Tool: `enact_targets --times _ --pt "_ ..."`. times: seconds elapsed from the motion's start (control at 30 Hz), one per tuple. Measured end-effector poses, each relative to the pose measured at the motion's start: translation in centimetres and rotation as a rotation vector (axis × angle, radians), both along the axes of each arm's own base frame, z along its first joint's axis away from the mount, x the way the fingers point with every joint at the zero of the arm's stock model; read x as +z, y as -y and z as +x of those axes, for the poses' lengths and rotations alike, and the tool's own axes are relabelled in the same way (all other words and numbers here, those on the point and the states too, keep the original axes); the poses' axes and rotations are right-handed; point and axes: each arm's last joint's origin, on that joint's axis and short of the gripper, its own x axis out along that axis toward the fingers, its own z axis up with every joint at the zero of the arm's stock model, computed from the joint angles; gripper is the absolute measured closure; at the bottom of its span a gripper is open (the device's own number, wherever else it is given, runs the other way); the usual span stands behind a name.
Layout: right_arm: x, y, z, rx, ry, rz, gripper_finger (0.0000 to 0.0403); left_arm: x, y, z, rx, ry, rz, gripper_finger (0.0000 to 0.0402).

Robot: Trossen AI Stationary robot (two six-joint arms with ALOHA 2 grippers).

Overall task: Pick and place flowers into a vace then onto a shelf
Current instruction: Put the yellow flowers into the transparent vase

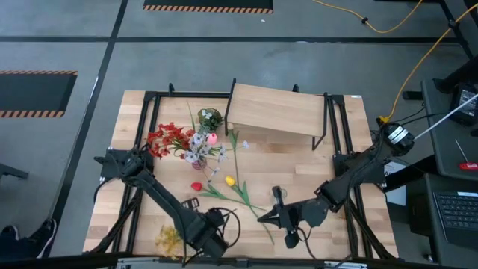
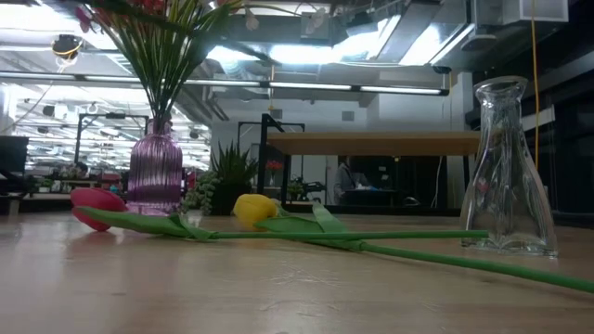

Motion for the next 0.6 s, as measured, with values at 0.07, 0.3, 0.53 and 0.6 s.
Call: enact_targets --times 0.07,0.3,0.53,0.6 --pt "-0.1 0.6 0.2 0.018 0.01 0.036 0.0398 0.4 -0.6 0.5 -0.037 0.003 -0.008 0.0397" --pt "0.4 2.3 1.4 0.107 -0.013 0.121 0.0398 1.6 -2.1 1.9 -0.198 0.062 0.002 0.0398" --pt "0.2 3.8 2.3 0.143 -0.085 0.238 0.0398 1.7 -2.8 2.4 -0.397 0.105 0.12 0.0398" --pt "0.3 3.9 2.3 0.144 -0.083 0.236 0.0398 1.8 -3.0 2.6 -0.475 0.118 0.183 0.0398"
